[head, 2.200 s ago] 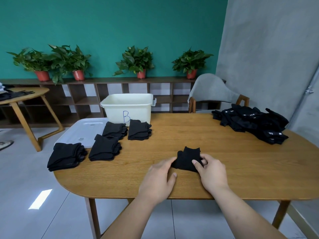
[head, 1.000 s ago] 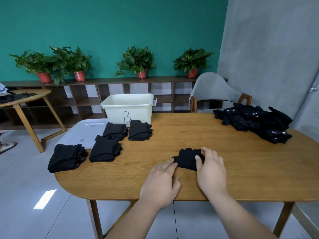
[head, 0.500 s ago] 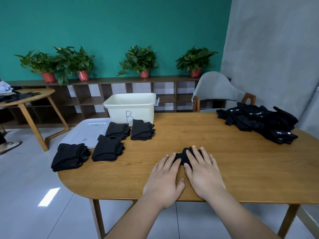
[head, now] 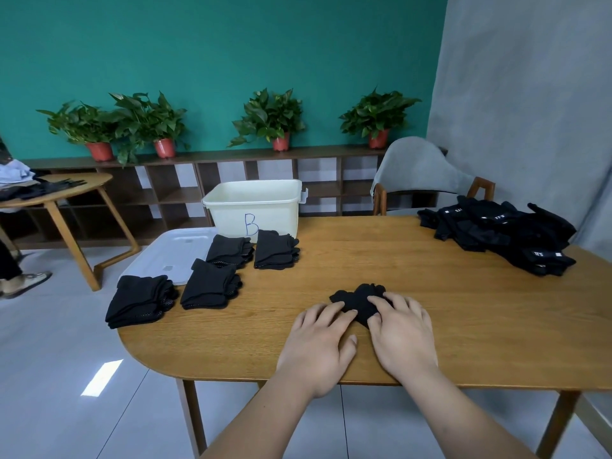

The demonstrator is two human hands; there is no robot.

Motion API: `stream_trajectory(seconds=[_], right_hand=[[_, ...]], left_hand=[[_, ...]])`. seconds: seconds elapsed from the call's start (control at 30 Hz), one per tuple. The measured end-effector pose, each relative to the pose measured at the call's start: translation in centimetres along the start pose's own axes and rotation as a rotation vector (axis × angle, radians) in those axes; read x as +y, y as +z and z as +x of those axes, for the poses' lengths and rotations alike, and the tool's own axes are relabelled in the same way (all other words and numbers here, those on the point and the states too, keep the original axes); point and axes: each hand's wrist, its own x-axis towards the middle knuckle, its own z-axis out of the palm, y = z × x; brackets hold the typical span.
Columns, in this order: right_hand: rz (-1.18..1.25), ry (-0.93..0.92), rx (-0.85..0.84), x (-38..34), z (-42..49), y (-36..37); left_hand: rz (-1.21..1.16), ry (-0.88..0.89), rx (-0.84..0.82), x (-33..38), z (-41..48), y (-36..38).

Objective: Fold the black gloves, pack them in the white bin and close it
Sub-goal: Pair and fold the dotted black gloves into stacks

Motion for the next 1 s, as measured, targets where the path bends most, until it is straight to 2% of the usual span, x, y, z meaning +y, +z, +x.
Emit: stream_trajectory(seconds=[0.13,0.23,0.3,0.47,0.63,0.7,0.83,1.0], right_hand=[[-0.002,-0.054,0.028,-0.1,-0.3,-0.3],[0.003,-0.189,-0.126,-0.5,-0.1,-0.5],[0.005,-0.208,-0.192,-0.6,0.1,-0.6],[0.049,-0.177,-0.049,-0.6,-0.4,-0.4],[0.035,-0.191,-0.057,-0.6,-0.4,-0.2],[0.037,-0.249,-0.049,-0.7,-0.6,-0.3],[0.081,-0.411,-0.005,-0.9,-0.9,-0.1],[0.077,-0.515,-0.077,-2.4,-1.0,-0.2]], left_hand=[[-0.033,-0.098,0.017,0.1,0.1,0.1],[-0.041,-0.158,0.045,-0.1,0.2,0.4],[-0.045,-0.2,0.066,-0.2,0.2,0.4],[-0.082,-0.274,0.109,0.1,0.4,0.1],[-0.153,-0.273,0.218,0.0,-0.2,-0.1],[-0.19,-0.286,0.242,-0.1,-0.6,-0.4],[-0.32,-0.439,0.264,-1.1,-1.1,-1.6],[-0.224,-0.49,0.218,-3.3,-2.2,-3.3]])
